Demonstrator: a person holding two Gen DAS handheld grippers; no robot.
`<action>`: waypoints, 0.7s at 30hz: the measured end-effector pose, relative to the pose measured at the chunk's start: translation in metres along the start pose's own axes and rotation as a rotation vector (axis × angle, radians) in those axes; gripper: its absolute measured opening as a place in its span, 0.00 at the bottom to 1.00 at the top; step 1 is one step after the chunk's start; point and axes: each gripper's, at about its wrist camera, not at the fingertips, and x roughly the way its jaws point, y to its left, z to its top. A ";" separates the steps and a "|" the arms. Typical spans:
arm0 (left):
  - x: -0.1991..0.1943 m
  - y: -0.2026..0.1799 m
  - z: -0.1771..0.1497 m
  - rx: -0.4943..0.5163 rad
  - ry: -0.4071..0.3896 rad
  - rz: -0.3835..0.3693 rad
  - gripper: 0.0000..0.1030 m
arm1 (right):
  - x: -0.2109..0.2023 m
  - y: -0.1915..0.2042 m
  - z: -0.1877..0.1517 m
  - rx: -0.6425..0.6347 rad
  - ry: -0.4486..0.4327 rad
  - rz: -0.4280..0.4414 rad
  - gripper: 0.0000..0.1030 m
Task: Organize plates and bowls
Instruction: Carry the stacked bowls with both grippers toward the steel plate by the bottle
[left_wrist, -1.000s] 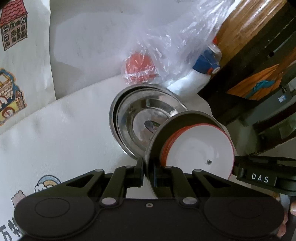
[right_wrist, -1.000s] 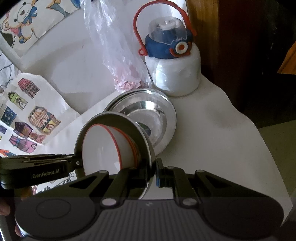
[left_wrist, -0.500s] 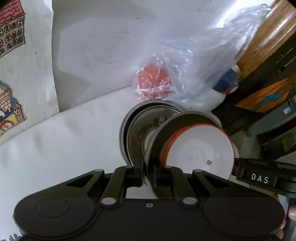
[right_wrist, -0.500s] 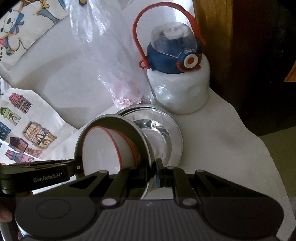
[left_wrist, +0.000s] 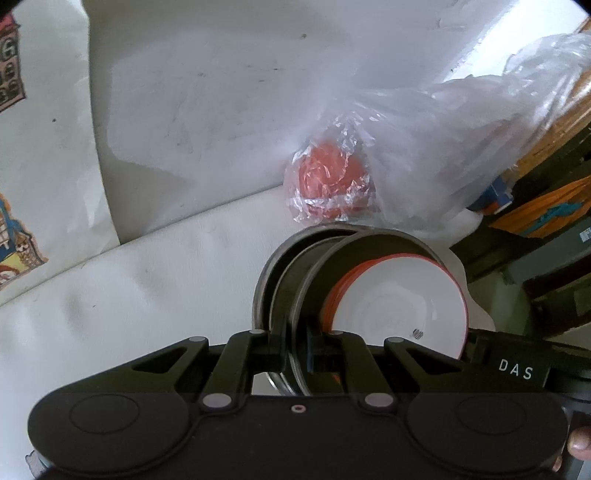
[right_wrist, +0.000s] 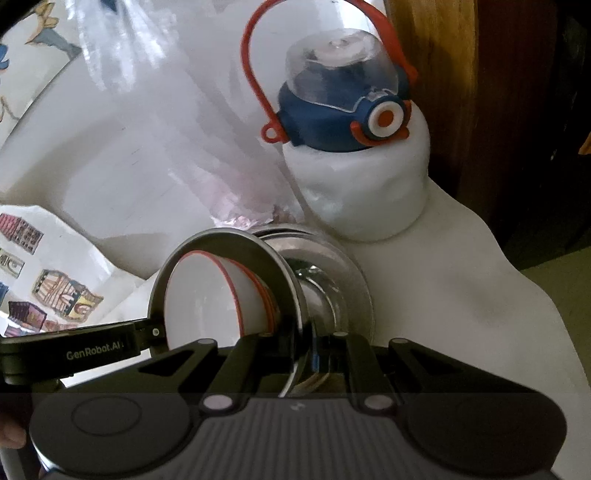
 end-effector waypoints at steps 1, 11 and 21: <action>0.001 0.000 0.001 -0.003 0.003 0.000 0.07 | 0.001 -0.001 0.001 0.003 -0.001 -0.001 0.11; 0.007 -0.004 0.002 -0.005 -0.004 0.013 0.07 | 0.009 -0.010 0.006 0.027 0.001 -0.003 0.11; 0.008 -0.005 0.002 -0.011 -0.006 0.023 0.07 | 0.017 -0.015 0.008 0.046 0.007 0.001 0.11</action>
